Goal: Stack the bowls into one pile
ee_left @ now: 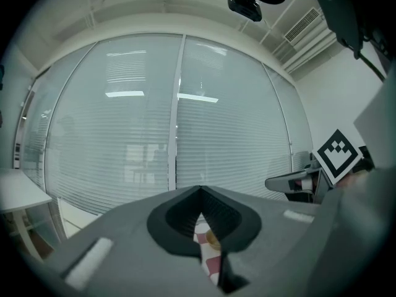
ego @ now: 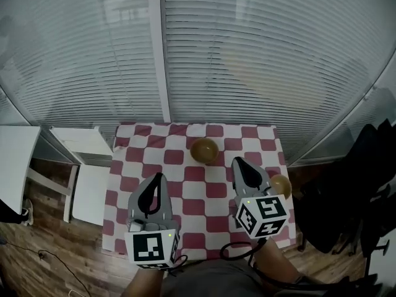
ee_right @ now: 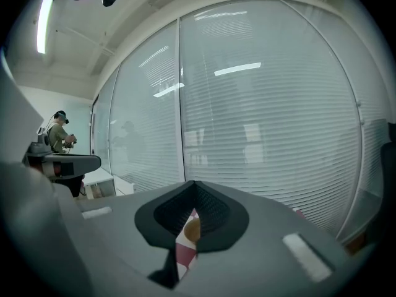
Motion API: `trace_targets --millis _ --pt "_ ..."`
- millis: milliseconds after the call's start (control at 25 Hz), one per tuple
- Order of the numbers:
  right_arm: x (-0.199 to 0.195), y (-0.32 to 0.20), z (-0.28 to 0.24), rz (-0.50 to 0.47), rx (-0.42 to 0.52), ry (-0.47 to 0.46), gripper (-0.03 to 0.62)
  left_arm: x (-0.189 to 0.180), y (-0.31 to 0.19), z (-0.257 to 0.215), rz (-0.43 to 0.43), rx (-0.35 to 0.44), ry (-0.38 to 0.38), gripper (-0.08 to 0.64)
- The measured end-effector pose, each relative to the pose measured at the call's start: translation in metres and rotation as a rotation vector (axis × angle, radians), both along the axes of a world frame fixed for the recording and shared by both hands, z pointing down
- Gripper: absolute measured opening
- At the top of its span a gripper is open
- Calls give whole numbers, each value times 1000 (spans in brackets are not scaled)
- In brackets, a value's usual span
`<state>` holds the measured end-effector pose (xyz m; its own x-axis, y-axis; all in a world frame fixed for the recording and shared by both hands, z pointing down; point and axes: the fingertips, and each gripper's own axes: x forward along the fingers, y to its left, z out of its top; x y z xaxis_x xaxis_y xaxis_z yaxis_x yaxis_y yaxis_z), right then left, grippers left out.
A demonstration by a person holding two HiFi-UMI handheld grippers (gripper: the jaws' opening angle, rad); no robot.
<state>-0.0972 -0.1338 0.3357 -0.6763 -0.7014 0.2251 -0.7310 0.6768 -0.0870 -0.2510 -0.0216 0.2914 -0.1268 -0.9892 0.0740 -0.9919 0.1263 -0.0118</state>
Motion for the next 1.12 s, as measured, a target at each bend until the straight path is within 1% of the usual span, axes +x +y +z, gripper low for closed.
trace_targets --millis 160,280,400,560,680,760,880,1120 --pt "-5 -17 10 -6 -24 6 26 2 -21 10 13 -28 7 0" --pt "-9 -34 29 -7 -69 12 26 3 -36 20 18 -63 1 0" --pt "-15 -53 54 -12 -120 25 28 -3 -53 35 6 -104 13 0" --pt "-26 -81 96 -23 -188 44 74 -6 -79 65 3 -150 34 0" --pt "-34 -89 135 -39 -279 72 130 -8 -89 87 -3 -201 56 0" --pt "-38 -91 156 -47 -332 88 132 -11 -95 100 -14 -234 69 0" --pt "-41 -97 182 -49 -387 98 132 -17 -104 119 -32 -273 85 0" --pt "-44 -108 212 -47 -444 97 126 -23 -112 150 -50 -333 103 0"
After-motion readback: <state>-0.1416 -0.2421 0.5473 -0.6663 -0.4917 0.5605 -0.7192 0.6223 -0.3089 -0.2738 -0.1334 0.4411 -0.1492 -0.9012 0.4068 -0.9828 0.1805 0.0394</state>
